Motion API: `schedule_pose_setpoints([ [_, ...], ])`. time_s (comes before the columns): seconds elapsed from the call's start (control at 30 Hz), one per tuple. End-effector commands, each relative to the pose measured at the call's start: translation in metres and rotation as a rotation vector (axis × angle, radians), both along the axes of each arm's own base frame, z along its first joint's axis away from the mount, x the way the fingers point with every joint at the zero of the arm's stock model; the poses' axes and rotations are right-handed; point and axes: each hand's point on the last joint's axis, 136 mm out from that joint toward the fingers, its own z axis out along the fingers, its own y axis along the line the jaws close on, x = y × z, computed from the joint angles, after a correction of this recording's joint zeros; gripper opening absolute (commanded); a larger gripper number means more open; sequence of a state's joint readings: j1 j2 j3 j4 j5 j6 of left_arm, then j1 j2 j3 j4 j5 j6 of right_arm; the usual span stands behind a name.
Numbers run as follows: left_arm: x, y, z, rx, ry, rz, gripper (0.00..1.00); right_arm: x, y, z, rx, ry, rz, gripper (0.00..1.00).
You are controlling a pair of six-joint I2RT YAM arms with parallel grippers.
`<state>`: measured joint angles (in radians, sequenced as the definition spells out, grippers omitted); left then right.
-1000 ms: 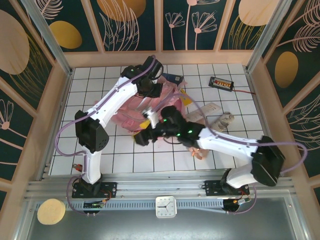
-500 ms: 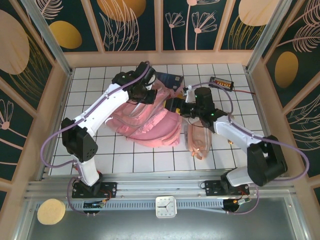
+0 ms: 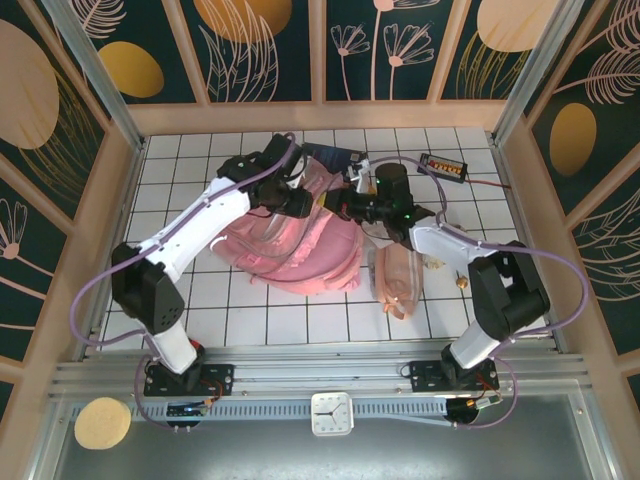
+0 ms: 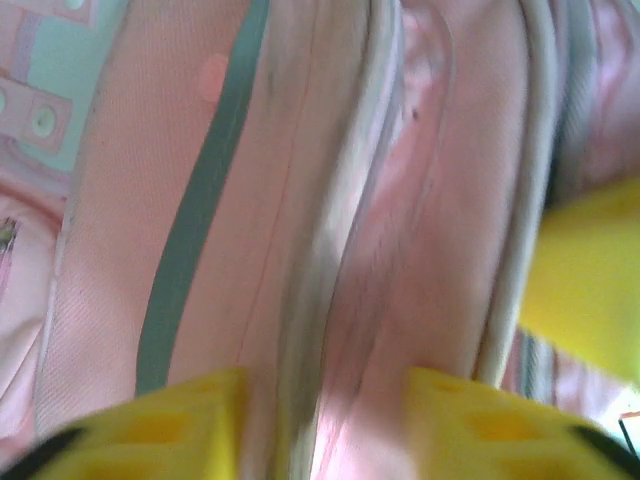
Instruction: Pack books, pencil case, and school supplies into a backpack
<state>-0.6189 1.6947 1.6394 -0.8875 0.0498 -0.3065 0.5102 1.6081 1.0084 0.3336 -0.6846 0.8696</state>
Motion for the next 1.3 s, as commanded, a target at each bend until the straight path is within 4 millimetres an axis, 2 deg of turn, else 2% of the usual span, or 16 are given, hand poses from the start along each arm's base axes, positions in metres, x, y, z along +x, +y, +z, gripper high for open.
schedule_pose_setpoints([
  [0.0, -0.021, 0.004, 0.055, -0.137, -0.153, -0.064, 0.74, 0.014, 0.015, 0.04, 0.054, -0.074, -0.025, 0.0],
  [0.07, -0.04, 0.007, 0.053, -0.15, -0.169, -0.095, 0.8, 0.02, 0.02, 0.05, 0.053, -0.076, -0.026, 0.0],
  [0.13, -0.062, 0.008, 0.038, -0.117, -0.158, -0.121, 0.83, 0.017, 0.037, 0.062, 0.059, -0.081, -0.007, 0.0],
  [0.27, -0.08, 0.004, 0.011, -0.054, -0.149, -0.138, 0.84, 0.018, 0.054, 0.077, 0.067, -0.077, 0.007, 0.0],
  [0.33, -0.073, 0.011, -0.006, 0.027, -0.149, -0.103, 0.84, 0.018, 0.061, 0.08, 0.065, -0.07, 0.011, 0.0],
  [0.4, -0.056, 0.033, -0.015, 0.152, -0.184, 0.009, 0.83, 0.016, 0.067, 0.085, 0.069, -0.072, 0.029, 0.0],
  [0.5, -0.032, 0.054, -0.017, 0.301, -0.235, 0.129, 0.81, 0.012, 0.074, 0.085, 0.07, -0.054, 0.049, 0.0],
  [0.57, -0.019, 0.056, -0.016, 0.326, -0.264, 0.167, 0.77, 0.008, 0.076, 0.084, 0.068, -0.041, 0.064, 0.0],
  [0.73, 0.013, 0.075, 0.002, 0.407, -0.369, 0.283, 0.45, 0.004, 0.073, 0.076, 0.037, -0.013, 0.054, 0.0],
  [0.77, 0.017, 0.076, 0.008, 0.408, -0.387, 0.289, 0.45, 0.004, 0.071, 0.076, 0.031, -0.008, 0.048, 0.0],
  [0.87, 0.022, 0.075, 0.031, 0.38, -0.455, 0.289, 0.67, 0.004, 0.069, 0.075, 0.031, 0.005, 0.043, 0.0],
  [0.93, 0.022, 0.079, 0.044, 0.381, -0.499, 0.295, 0.7, 0.005, 0.07, 0.074, 0.031, 0.013, 0.048, 0.0],
  [1.0, 0.023, 0.085, 0.047, 0.411, -0.52, 0.298, 0.7, 0.005, 0.073, 0.074, 0.036, 0.021, 0.059, 0.0],
  [1.13, 0.031, 0.092, 0.026, 0.457, -0.473, 0.29, 0.53, 0.002, 0.079, 0.085, 0.063, 0.01, 0.086, 0.0],
  [1.2, 0.034, 0.095, 0.018, 0.466, -0.459, 0.294, 0.36, -0.001, 0.081, 0.086, 0.065, 0.017, 0.107, 0.0],
  [1.27, 0.036, 0.102, 0.012, 0.481, -0.443, 0.302, 0.15, -0.006, 0.082, 0.085, 0.071, 0.027, 0.135, 0.0],
])
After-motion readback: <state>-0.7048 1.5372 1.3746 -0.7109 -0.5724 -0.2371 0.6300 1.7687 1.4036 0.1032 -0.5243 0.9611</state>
